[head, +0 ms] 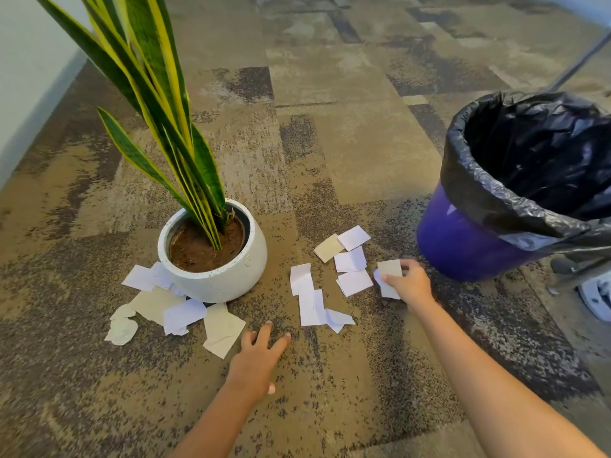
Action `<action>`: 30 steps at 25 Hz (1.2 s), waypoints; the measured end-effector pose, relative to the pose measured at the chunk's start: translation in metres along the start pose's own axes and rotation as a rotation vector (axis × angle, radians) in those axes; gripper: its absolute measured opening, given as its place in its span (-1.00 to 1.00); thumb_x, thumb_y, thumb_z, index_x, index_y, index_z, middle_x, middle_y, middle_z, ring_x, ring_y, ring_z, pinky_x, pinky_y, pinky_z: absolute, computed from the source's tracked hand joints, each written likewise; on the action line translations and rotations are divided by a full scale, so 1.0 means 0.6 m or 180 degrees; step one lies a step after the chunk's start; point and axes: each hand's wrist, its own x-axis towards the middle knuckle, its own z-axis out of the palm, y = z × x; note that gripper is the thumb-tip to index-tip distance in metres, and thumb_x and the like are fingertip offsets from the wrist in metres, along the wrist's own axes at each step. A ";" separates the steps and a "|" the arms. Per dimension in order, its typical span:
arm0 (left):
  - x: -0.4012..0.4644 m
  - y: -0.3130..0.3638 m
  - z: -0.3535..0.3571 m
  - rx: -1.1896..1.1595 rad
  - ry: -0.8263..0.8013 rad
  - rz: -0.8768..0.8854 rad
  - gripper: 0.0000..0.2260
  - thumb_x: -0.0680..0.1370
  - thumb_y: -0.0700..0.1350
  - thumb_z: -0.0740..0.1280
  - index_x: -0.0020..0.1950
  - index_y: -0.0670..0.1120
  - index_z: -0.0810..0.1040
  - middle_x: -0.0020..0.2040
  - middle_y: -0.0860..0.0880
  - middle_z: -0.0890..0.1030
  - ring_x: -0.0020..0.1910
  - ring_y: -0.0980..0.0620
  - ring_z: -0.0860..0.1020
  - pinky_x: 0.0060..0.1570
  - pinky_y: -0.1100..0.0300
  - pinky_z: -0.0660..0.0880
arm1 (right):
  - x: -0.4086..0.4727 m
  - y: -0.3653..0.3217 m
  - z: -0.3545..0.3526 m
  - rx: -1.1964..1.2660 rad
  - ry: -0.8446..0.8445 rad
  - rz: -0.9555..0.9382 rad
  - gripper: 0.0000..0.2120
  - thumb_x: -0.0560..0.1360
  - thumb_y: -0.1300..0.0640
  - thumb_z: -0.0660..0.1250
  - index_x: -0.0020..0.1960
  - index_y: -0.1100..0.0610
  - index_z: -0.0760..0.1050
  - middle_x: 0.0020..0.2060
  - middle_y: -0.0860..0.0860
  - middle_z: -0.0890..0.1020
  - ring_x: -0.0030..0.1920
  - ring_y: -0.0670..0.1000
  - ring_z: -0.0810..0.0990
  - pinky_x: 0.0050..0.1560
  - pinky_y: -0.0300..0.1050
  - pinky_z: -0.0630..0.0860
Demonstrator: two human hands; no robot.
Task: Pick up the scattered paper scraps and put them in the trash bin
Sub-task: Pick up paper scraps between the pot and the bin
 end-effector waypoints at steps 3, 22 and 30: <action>0.001 0.000 0.001 -0.0008 0.0016 -0.0024 -0.18 0.44 -0.12 0.44 0.52 0.16 -0.01 0.57 -0.04 -0.13 0.49 -0.27 0.00 0.10 0.01 0.57 | -0.001 -0.032 0.019 0.0863 -0.0744 0.0344 -0.68 0.49 0.28 0.37 0.24 0.25 0.51 0.15 0.18 0.60 -0.05 0.07 0.57 -0.10 -0.05 0.53; 0.019 -0.005 0.002 0.0080 -0.0110 0.0164 -0.17 0.41 -0.08 0.49 0.50 0.09 0.02 0.54 -0.13 -0.05 0.42 -0.33 0.07 0.12 0.01 0.54 | 0.012 -0.059 0.109 -0.1228 -0.0467 0.0520 -0.58 0.38 0.17 0.49 0.14 0.20 0.40 0.18 0.19 0.52 0.13 0.18 0.51 -0.05 -0.02 0.45; 0.026 0.000 -0.042 0.0065 -0.0528 0.0215 -0.32 0.44 -0.03 0.45 0.44 0.03 0.14 0.50 -0.14 0.02 0.42 -0.30 0.11 0.18 -0.07 0.46 | -0.072 -0.041 0.055 -0.0081 -0.1612 0.0313 -0.72 0.37 0.28 0.49 0.06 0.29 0.58 0.01 0.18 0.65 0.00 0.15 0.62 -0.12 -0.01 0.57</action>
